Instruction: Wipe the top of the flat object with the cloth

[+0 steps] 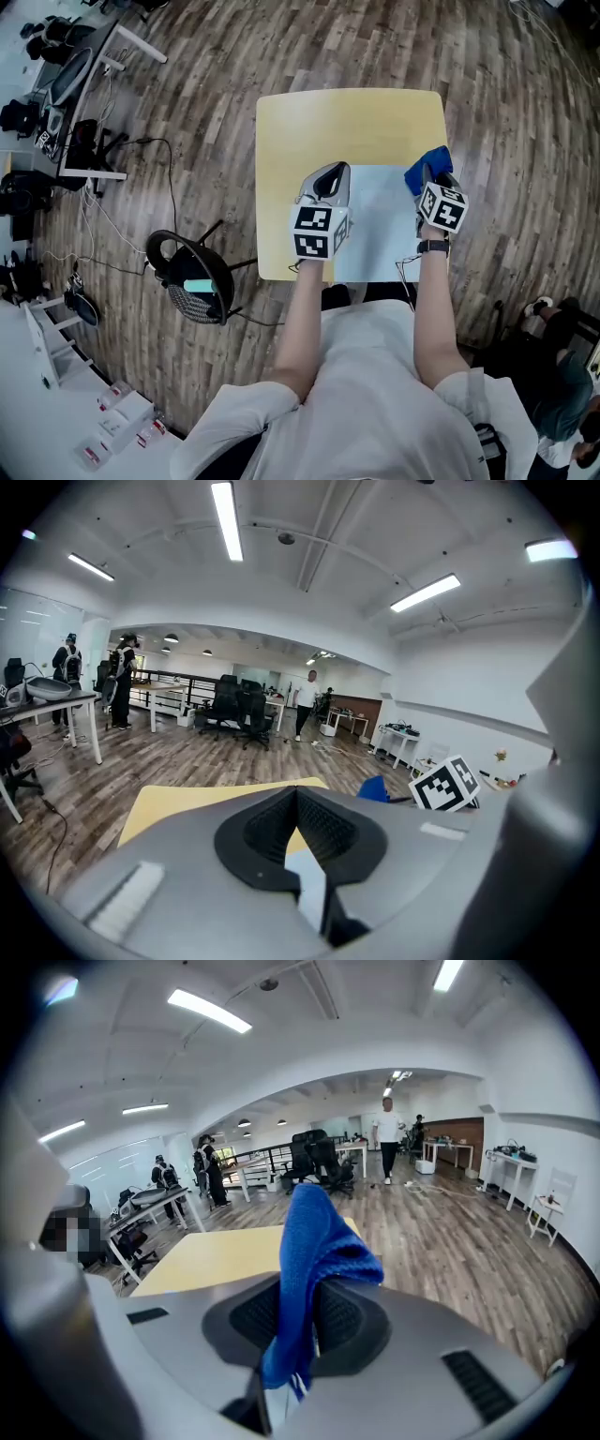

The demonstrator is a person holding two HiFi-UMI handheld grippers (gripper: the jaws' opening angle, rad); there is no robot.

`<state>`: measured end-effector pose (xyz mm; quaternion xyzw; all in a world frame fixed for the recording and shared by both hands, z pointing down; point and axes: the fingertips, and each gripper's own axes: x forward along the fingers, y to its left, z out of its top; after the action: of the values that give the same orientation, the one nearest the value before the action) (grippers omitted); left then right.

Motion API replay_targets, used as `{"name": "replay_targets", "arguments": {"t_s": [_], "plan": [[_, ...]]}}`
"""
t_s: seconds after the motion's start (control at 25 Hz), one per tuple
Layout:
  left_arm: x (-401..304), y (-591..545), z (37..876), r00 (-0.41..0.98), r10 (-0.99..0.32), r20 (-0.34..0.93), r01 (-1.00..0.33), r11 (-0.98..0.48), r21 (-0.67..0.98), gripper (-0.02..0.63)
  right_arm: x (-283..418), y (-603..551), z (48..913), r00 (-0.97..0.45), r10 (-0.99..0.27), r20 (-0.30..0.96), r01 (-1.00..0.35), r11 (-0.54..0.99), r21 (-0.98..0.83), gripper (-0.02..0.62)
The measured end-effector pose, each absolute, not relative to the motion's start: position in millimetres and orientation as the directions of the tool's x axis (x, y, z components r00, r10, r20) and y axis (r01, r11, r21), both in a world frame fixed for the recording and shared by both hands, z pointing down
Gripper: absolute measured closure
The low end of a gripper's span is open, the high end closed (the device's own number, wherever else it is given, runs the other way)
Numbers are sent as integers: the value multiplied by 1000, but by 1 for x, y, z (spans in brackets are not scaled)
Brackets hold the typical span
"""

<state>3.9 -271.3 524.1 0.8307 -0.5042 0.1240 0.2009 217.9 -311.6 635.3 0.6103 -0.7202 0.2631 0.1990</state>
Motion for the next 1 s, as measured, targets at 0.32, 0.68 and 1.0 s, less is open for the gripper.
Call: {"name": "replay_targets", "arguments": {"t_s": [0.32, 0.68, 1.0], "plan": [[1, -270, 520, 453, -794, 406, -892, -397, 218, 601, 200, -304, 618, -239, -781, 577, -970, 165, -179, 528], [-51, -258, 522, 350, -839, 417, -935, -282, 216, 601, 56, -281, 612, -572, -673, 469, -814, 399, -422, 529], [-89, -235, 526, 273, -855, 442, -960, -210, 187, 601, -31, -276, 618, -687, -581, 436, -724, 497, -479, 528]]}}
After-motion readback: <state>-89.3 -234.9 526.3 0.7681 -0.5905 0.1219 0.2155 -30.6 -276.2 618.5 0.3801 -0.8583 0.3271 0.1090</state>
